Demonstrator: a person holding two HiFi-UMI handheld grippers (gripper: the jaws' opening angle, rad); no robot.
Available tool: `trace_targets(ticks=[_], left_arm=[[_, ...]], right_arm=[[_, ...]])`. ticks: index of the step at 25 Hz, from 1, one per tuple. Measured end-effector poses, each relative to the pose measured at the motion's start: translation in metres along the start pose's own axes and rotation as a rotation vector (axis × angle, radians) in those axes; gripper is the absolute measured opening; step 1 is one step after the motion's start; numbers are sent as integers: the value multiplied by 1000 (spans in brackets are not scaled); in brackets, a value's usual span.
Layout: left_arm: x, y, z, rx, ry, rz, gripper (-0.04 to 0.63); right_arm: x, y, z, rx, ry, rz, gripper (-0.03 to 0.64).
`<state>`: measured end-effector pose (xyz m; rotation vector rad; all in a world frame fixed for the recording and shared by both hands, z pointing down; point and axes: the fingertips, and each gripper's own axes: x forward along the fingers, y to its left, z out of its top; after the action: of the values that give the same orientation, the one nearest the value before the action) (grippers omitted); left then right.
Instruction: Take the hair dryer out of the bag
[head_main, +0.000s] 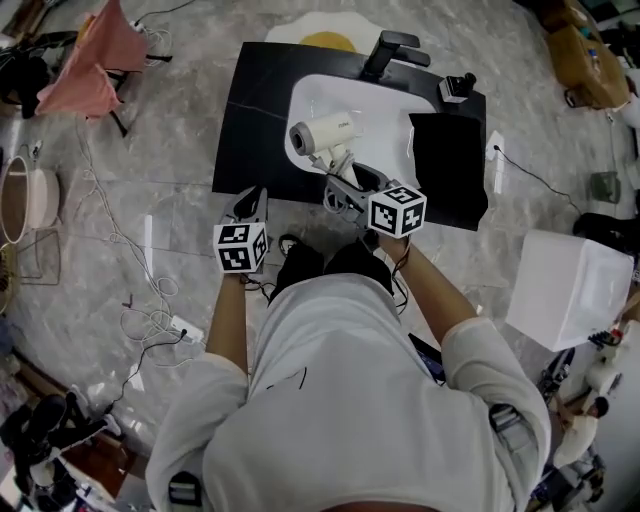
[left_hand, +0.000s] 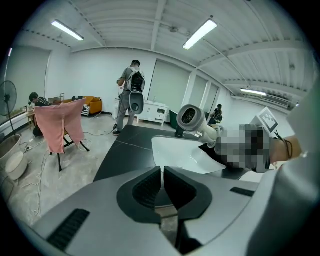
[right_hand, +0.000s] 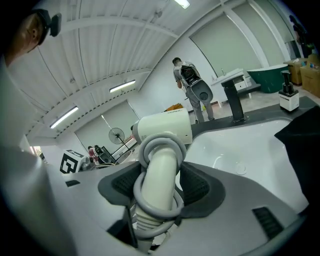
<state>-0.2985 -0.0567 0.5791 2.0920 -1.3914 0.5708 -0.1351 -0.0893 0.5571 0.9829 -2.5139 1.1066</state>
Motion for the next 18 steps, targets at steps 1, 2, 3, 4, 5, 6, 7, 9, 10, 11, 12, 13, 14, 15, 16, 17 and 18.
trace_targets(ticks=[1,2,3,4,5,6,7,9,10,11,12,13,14,15,16,17,18], left_arm=[[-3,7,0,-3,0,-3,35],[-5,12,1,-4,-1,-7,34],[-6,16,3,-5,-1,-10,34],[-6,19,4,-6,-2,-11,35],[-5,22,5,-10,-3,-10,35],[-4,25,6,-15,-4,-5,34],[-2,28,7,-22,-6,1,35],[4,34,9,-46,-13,17,35],[8,37,13,-68,-22,27,35],[13,42,18,-95,-32,38,35],[17,49,25,-124,-42,52,35],[20,56,32,-150,-46,69,34],[24,61,37,-171,-45,88,35],[27,65,40,-183,-39,104,35],[31,68,43,-187,-30,117,34],[35,72,46,-187,-21,132,34],[37,77,48,-189,-11,150,35]], right_arm=[[6,5,1,9,-2,-4,238],[11,9,2,14,-4,-9,238],[15,12,3,15,-4,-14,238],[18,15,4,16,-2,-18,238],[21,18,6,16,0,-19,239],[24,20,7,16,3,-21,239],[28,21,8,13,7,-22,238],[38,20,10,7,18,-20,238],[44,18,12,1,23,-14,239],[51,15,17,-7,27,-6,238],[60,13,23,-16,31,5,238],[68,11,29,-23,36,16,238],[74,9,34,-26,41,28,239],[79,7,37,-25,45,37,238],[82,4,41,-23,47,44,238],[86,1,44,-19,47,49,238],[91,0,47,-12,47,56,238]])
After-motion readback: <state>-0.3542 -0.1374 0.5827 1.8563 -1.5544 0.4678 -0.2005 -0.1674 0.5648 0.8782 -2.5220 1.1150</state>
